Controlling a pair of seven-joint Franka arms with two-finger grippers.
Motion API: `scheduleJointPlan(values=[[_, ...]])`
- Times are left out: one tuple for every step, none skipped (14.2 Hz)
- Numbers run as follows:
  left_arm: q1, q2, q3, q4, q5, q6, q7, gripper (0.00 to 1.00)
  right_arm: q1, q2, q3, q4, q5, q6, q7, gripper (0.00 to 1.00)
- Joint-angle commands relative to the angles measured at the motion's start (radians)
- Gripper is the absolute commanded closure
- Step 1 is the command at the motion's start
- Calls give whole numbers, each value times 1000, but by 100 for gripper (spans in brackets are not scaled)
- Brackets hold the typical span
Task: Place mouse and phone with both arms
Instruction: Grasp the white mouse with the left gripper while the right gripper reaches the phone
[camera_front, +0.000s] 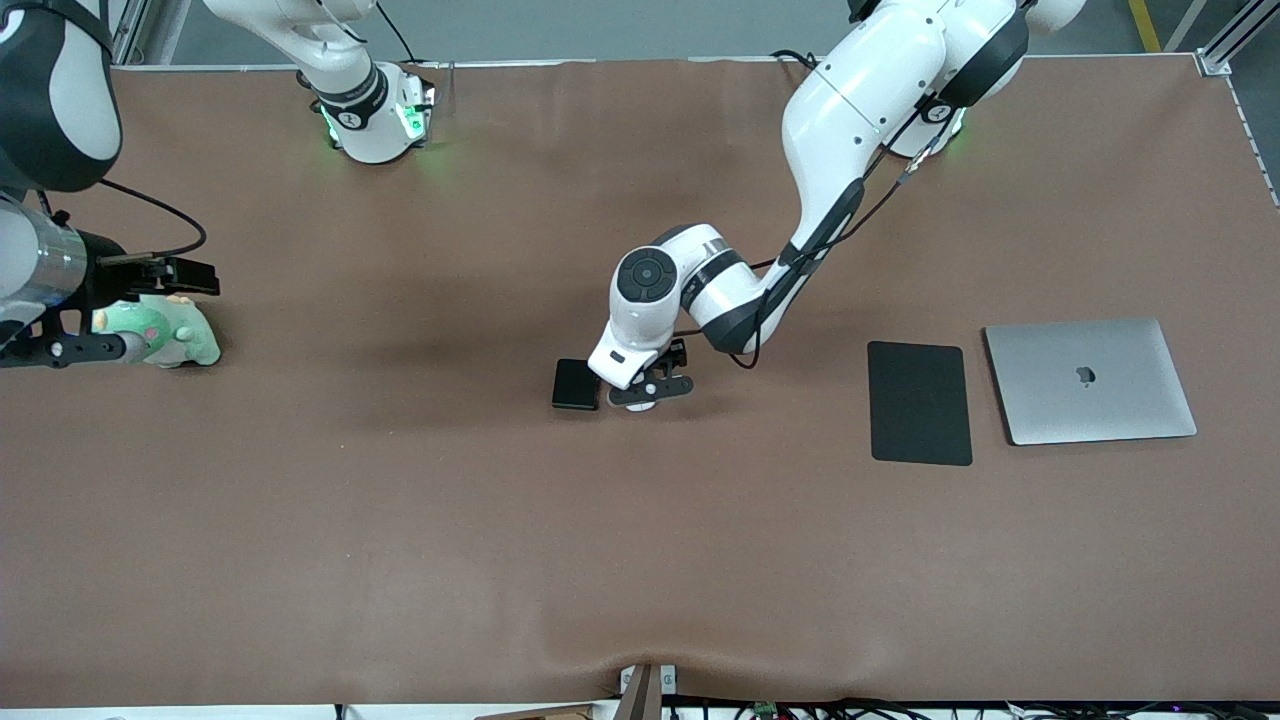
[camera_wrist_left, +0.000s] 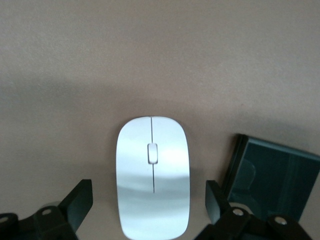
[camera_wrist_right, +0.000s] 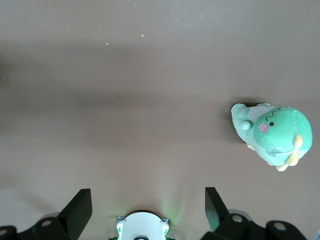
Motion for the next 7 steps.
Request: scheduleJointPlan(values=[[-13,33,17,27,23,41,-62,0,3,43,0,14,46,4,0,0],[-13,36,17,27,23,41,-62,0,3,55,0,14,60,12,1,0],[-13,39,16,27,23,41,-61,0,3,60,0,14,72,19,3,0],[-13,40,16,27,22,41,-62,0,4,67,0,12,86,28,4,0],[-13,39,16,27,22,41,-67,24,18,73,0,11,97,32,15,0],[-13,36,16,27,22,41,-74,45,30,76,0,11,100,38,44,0],[-13,31,16,27,20,41,-76,63,41,78,0,11,103,41,81,0]])
